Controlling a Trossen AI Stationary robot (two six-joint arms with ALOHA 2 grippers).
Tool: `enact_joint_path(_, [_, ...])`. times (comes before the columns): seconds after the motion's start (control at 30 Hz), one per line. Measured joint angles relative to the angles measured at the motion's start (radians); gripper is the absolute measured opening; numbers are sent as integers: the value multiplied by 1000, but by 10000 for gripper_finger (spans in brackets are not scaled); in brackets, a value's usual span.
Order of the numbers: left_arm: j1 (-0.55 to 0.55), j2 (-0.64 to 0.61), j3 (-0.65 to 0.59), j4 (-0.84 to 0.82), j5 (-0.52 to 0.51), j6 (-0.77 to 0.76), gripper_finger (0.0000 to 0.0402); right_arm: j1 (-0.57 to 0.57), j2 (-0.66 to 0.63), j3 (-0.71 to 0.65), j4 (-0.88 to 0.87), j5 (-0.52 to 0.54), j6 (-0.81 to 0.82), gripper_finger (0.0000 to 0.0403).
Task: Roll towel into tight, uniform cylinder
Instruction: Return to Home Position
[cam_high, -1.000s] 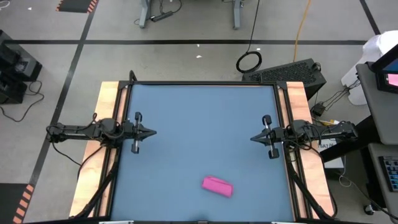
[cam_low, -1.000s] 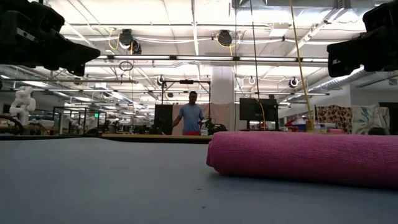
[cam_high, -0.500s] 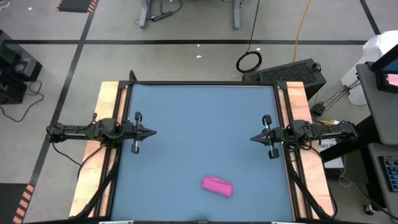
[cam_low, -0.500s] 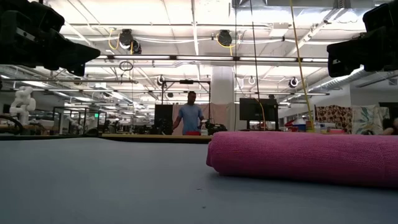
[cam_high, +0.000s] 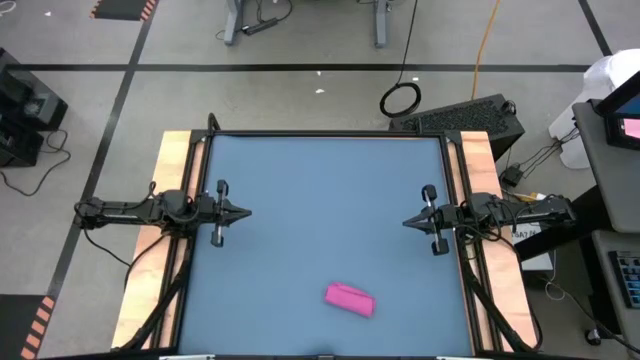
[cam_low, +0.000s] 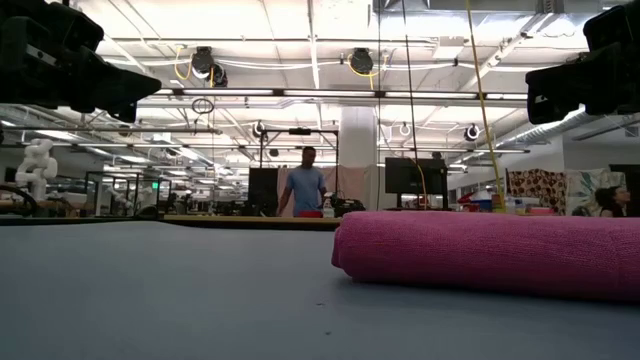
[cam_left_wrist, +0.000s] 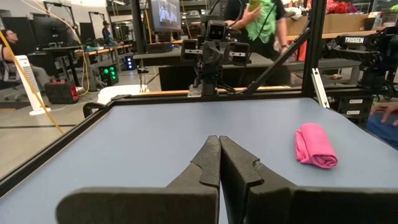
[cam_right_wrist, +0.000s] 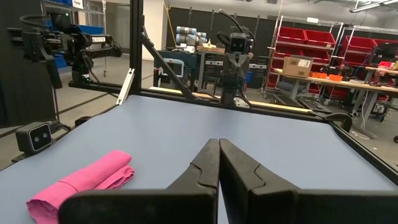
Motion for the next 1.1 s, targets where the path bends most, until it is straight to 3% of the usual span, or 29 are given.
enact_joint_path(1.1, [0, 0, 0, 1, 0, 0, 13, 0, 0, 0, 0, 0, 0, 0])
